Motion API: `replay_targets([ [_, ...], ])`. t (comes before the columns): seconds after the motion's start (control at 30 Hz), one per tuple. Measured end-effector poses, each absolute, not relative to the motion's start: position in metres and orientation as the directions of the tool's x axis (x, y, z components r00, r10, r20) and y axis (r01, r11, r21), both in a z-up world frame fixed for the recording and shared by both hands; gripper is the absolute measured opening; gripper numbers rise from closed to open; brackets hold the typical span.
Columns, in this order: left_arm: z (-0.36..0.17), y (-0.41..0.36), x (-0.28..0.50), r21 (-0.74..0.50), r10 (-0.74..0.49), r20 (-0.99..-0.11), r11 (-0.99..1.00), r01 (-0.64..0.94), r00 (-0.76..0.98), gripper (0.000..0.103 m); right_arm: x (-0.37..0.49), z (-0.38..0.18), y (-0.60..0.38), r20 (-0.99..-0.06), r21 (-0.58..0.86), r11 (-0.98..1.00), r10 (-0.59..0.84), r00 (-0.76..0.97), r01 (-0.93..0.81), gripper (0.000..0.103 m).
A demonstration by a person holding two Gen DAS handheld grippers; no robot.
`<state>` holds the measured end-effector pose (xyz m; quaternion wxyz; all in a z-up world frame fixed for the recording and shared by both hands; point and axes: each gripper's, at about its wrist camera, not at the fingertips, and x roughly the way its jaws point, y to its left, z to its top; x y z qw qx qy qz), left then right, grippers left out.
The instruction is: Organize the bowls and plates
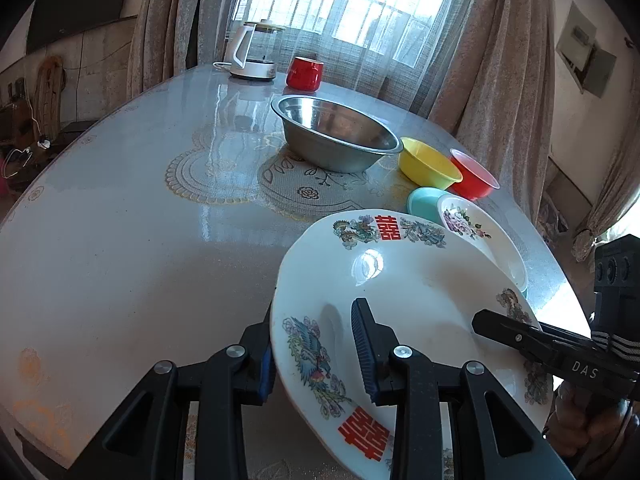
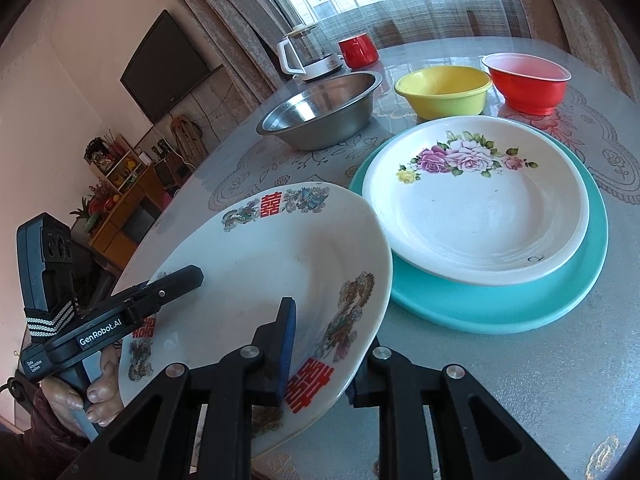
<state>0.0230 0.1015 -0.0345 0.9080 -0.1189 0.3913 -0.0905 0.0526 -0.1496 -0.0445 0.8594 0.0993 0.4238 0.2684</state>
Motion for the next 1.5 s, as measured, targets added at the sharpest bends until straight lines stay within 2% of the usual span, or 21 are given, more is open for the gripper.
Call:
replay_targets([
  [0.33, -0.018, 0.093, 0.027, -0.293, -0.280, -0.656, 0.950, 0.106, 0.701, 0.034, 0.048, -0.031, -0.162, -0.654, 0.400, 0.837, 0.546, 0.523, -0.373, 0.020],
  [0.5, -0.006, 0.076, 0.036, -0.274, -0.295, -0.635, 0.950, 0.150, 0.714, 0.034, 0.042, -0.016, -0.174, -0.636, 0.357, 0.853, 0.521, 0.569, -0.382, 0.021],
  [0.9, 0.009, 0.013, 0.075, -0.250, -0.367, -0.625, 0.930, 0.269, 0.689, 0.034, 0.053, 0.000, -0.226, -0.620, 0.331, 0.906, 0.419, 0.663, -0.264, 0.021],
  [1.1, 0.007, -0.016, 0.098, -0.239, -0.384, -0.639, 0.923, 0.301, 0.666, 0.034, 0.065, 0.002, -0.249, -0.632, 0.289, 0.935, 0.346, 0.693, -0.203, 0.021],
  [1.5, -0.014, -0.026, 0.133, -0.257, -0.367, -0.682, 0.930, 0.262, 0.632, 0.034, 0.100, -0.012, -0.257, -0.658, 0.274, 0.946, 0.315, 0.683, -0.172, 0.021],
])
